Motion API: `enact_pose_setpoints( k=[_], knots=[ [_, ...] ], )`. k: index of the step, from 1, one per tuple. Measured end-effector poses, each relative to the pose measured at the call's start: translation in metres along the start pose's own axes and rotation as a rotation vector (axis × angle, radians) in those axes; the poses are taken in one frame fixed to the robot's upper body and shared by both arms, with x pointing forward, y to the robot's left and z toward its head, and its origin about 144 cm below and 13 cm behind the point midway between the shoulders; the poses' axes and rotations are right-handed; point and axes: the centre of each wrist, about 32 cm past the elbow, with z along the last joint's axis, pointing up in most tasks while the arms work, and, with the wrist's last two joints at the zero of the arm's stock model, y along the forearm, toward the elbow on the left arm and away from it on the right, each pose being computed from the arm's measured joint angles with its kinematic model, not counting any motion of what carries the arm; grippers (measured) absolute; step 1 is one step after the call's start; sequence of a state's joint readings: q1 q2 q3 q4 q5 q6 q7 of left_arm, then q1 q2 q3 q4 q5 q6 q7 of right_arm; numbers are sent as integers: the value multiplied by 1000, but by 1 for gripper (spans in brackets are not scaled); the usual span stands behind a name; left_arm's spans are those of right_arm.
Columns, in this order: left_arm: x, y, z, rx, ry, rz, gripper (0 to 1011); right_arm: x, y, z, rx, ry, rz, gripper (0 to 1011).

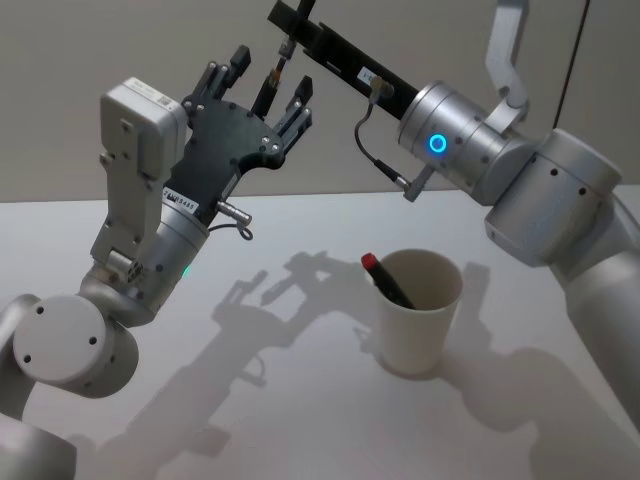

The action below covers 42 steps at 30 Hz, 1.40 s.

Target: Place the pen into the pen holder.

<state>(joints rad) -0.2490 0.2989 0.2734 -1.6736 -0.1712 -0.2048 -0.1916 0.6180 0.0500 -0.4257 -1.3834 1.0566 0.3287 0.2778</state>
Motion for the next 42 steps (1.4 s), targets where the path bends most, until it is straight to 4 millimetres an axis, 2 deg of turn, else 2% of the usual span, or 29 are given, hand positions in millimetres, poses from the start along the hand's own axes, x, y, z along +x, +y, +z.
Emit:
enact_pose_setpoints(
  k=[10, 29, 37, 42],
  knots=[
    [0, 0, 0, 0, 0, 0, 1001, 0, 0, 0, 0, -4, -2, 129],
    [0, 0, 0, 0, 0, 0, 1001, -5, -7, 21, 70, -183, -97, 129],
    [0, 0, 0, 0, 0, 0, 1001, -8, -22, 40, 133, -311, -161, 129],
    [0, 0, 0, 0, 0, 0, 1001, -9, -41, 55, 179, -392, -194, 129]
  ],
)
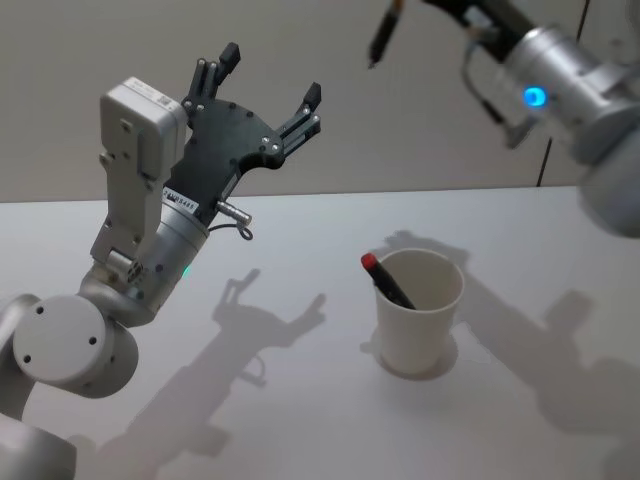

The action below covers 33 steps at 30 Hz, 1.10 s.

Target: Place the pen into the pen holder.

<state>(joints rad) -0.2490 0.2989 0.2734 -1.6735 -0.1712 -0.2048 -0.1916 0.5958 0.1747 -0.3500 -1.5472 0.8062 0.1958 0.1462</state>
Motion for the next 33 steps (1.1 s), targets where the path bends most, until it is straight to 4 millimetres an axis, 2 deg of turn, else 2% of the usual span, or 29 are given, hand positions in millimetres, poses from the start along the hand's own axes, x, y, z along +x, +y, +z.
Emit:
enact_pose_setpoints(
  k=[15, 33],
  knots=[
    [0, 0, 0, 0, 0, 0, 1001, 17, -40, 29, 31, -107, 70, 129],
    [0, 0, 0, 0, 0, 0, 1001, 22, -69, 41, -57, -256, 287, 129]
  ],
)
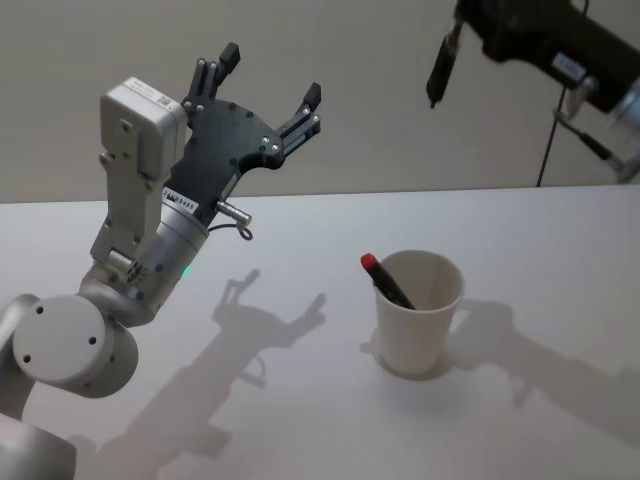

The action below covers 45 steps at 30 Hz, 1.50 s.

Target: Place the pen into the pen holder.

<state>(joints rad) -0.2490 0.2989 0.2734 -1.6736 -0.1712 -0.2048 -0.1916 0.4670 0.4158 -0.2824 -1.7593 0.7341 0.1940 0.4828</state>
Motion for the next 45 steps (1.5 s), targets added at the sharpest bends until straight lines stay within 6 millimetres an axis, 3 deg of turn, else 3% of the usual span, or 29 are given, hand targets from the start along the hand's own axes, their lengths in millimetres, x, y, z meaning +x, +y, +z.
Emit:
enact_pose_setpoints(
  k=[15, 26, 45],
  knots=[
    [0, 0, 0, 0, 0, 0, 1001, -3, -21, -2, -178, -104, 114, 129],
    [0, 0, 0, 0, 0, 0, 1001, -5, -37, -15, -345, -129, 126, 129],
    [0, 0, 0, 0, 0, 0, 1001, -9, -25, -35, -372, -108, 146, 129]
  ],
)
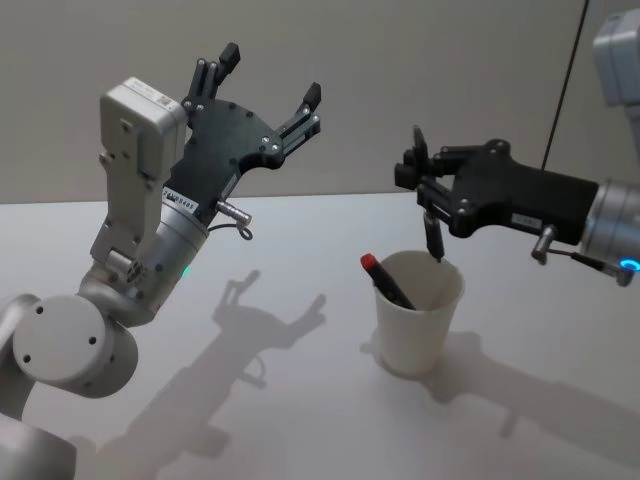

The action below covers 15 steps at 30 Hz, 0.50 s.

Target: Place the pen into the pen holder.

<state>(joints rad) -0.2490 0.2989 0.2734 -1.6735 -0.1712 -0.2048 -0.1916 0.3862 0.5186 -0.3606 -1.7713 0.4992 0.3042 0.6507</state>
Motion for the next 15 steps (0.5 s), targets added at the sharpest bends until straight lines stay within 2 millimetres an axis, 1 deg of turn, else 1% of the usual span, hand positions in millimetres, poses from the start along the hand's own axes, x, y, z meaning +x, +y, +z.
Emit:
enact_pose_setpoints(
  k=[15],
  knots=[
    [0, 0, 0, 0, 0, 0, 1001, 1, 15, -7, -5, 17, 18, 129]
  ],
)
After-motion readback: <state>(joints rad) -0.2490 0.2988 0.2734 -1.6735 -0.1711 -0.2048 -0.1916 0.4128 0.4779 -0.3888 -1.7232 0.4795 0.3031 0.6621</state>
